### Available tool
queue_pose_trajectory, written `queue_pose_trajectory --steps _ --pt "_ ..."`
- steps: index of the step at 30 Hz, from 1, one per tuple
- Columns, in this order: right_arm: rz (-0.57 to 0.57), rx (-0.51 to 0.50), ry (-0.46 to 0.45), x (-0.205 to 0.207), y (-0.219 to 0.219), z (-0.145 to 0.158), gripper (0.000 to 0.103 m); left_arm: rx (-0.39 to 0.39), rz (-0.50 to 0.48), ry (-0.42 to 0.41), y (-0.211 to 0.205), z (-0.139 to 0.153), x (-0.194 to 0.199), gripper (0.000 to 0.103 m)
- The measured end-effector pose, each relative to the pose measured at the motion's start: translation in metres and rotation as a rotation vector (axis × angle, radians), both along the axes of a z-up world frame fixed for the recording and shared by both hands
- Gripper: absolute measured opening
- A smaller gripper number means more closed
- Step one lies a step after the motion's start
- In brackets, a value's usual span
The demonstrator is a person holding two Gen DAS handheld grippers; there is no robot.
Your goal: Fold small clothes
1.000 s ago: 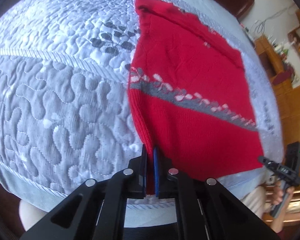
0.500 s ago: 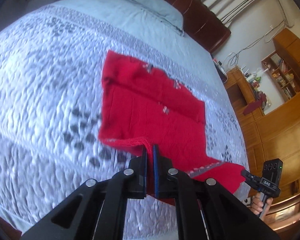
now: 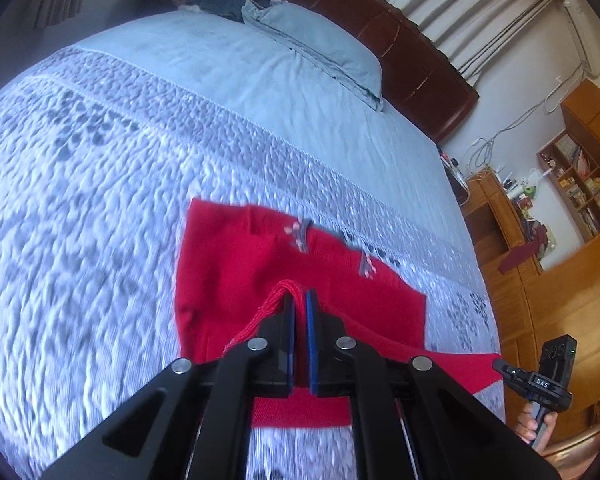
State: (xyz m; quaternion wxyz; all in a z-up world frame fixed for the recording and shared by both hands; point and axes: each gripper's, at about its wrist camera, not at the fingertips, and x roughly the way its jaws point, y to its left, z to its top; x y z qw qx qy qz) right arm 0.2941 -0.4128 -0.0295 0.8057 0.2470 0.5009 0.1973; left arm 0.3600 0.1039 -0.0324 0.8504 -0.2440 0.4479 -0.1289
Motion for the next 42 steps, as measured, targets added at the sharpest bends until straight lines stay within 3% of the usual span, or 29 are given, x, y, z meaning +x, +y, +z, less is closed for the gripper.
queue_pose_trajectory --steps 6,12,16,18,20,21,24,27,30,32,34,36,38,42 --pt "-0.05 -0.038 0.09 0.082 -0.002 -0.032 0.007 0.059 0.012 0.027 -0.018 -0.022 0.07 0.004" --pt "-0.134 -0.047 0.23 0.152 -0.008 -0.083 0.007 0.094 0.051 0.14 -0.025 -0.082 0.131 0.005" --pt "-0.184 -0.054 0.298 0.175 -0.012 -0.111 0.009 0.104 0.04 0.189 -0.028 -0.113 0.158 0.006" --pt "-0.212 -0.076 0.329 0.184 -0.014 -0.123 0.018 0.071 0.049 0.207 -0.023 -0.121 0.166 0.008" --pt "-0.252 -0.135 0.33 0.188 -0.016 -0.127 0.035 0.034 0.074 0.202 -0.015 -0.12 0.172 0.011" --pt "-0.251 -0.143 0.319 0.189 -0.017 -0.128 0.035 0.024 0.084 0.19 -0.011 -0.117 0.173 0.015" --pt "-0.235 -0.136 0.311 0.188 -0.017 -0.133 0.035 0.012 0.079 0.139 -0.001 -0.103 0.172 0.037" --pt "-0.218 -0.181 0.291 0.182 -0.016 -0.133 0.035 0.033 0.064 0.136 0.006 -0.099 0.16 0.038" --pt "-0.192 -0.221 0.25 0.167 -0.017 -0.126 0.038 0.106 0.03 0.167 0.009 -0.105 0.136 0.041" --pt "-0.167 -0.237 0.225 0.153 -0.019 -0.12 0.055 0.162 0.003 0.174 0.012 -0.109 0.117 0.052" --pt "-0.144 -0.26 0.202 0.136 -0.02 -0.113 0.061 0.197 -0.024 0.179 0.016 -0.113 0.095 0.056" --pt "-0.112 -0.266 0.194 0.119 -0.021 -0.11 0.061 0.195 -0.031 0.176 0.021 -0.114 0.074 0.066" --pt "-0.079 -0.264 0.199 0.099 -0.021 -0.108 0.068 0.176 -0.029 0.178 0.027 -0.114 0.056 0.071" --pt "-0.044 -0.262 0.216 0.079 -0.022 -0.111 0.074 0.131 -0.027 0.215 0.032 -0.123 0.042 0.073"
